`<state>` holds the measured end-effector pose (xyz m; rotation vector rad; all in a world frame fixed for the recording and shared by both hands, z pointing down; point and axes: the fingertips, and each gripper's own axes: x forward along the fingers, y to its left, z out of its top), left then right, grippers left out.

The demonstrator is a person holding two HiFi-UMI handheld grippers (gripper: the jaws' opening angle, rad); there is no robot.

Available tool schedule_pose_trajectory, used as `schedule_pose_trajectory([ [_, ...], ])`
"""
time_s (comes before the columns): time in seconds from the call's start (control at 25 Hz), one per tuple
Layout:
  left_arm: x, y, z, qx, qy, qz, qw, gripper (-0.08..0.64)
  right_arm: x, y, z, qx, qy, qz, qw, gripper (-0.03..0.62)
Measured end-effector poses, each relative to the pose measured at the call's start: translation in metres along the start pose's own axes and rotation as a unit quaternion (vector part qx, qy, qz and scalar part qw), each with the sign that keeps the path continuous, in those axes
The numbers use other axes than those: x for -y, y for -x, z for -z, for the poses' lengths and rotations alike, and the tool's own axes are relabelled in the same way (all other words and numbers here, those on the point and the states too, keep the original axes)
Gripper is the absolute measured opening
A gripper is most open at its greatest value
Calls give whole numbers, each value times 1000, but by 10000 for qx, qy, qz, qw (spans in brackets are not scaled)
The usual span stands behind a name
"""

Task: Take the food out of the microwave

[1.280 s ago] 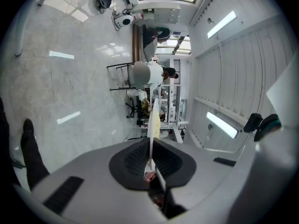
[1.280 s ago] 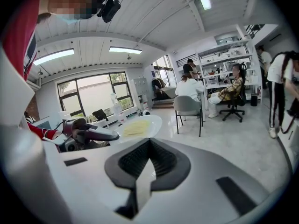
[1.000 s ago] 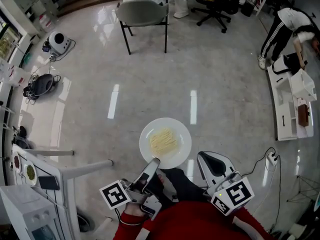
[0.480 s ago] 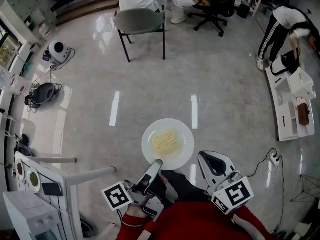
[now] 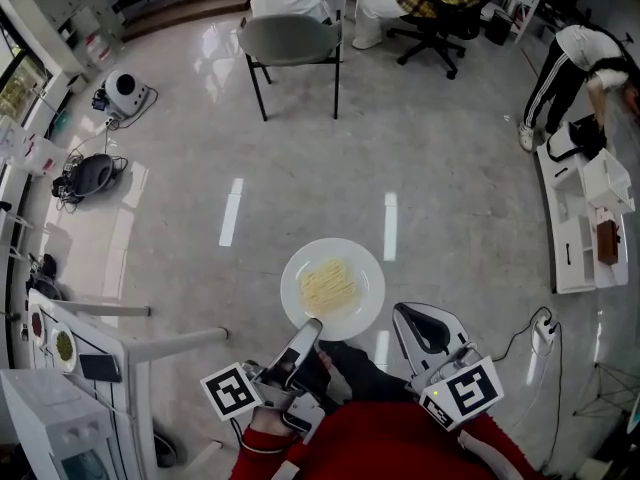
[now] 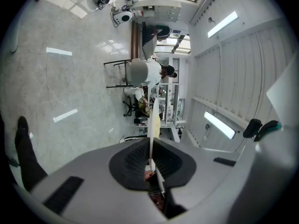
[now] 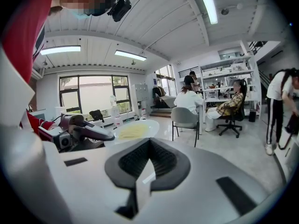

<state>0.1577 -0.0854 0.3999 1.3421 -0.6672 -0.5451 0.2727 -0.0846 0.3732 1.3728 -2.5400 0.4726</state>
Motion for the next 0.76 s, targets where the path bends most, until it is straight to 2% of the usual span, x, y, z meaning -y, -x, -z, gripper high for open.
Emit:
schedule_pose_trajectory([
  [0.76,1,-6,-7,93,108,48,9999,20,4,-7,0,-104,79,-82,9999,9],
])
